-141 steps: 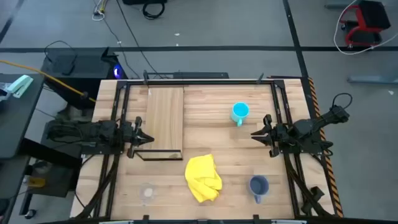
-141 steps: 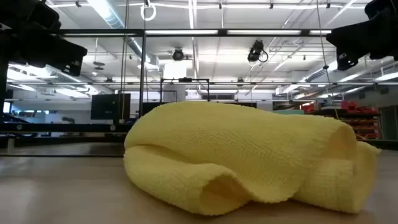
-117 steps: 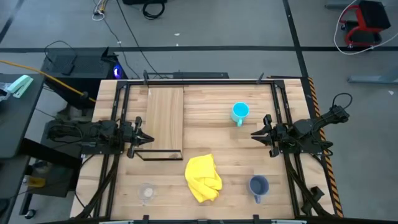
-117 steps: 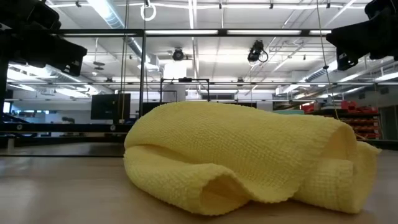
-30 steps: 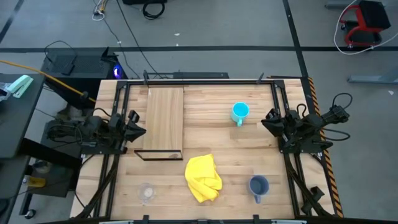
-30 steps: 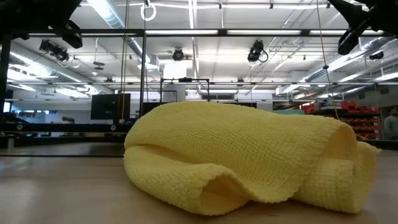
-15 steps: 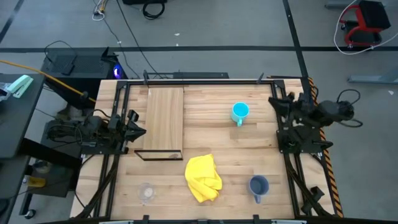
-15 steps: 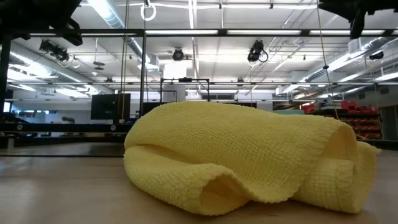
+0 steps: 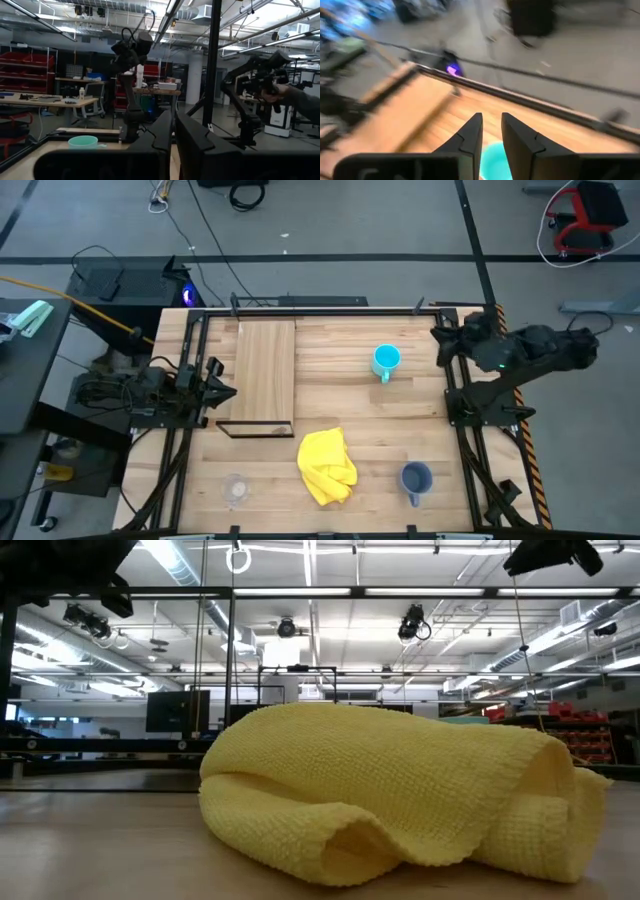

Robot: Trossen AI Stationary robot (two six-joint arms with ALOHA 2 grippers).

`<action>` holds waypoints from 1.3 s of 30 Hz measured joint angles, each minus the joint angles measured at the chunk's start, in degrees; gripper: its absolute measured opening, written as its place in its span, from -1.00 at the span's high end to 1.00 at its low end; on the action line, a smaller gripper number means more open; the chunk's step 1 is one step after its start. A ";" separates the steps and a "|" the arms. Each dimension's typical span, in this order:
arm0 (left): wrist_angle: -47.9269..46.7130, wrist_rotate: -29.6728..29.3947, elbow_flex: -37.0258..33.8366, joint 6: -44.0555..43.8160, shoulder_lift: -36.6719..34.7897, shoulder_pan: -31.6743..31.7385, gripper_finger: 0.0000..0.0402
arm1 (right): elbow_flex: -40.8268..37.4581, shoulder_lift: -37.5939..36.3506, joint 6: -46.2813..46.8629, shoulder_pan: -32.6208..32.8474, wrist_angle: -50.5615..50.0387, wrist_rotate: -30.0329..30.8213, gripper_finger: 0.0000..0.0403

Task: Stack small to large cups/mugs on shelf
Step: Move the light blue mug

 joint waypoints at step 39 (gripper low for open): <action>-3.26 -2.02 0.02 -1.15 0.00 0.00 0.82 | 8.89 51.97 -26.98 -46.03 -1.12 -44.90 0.51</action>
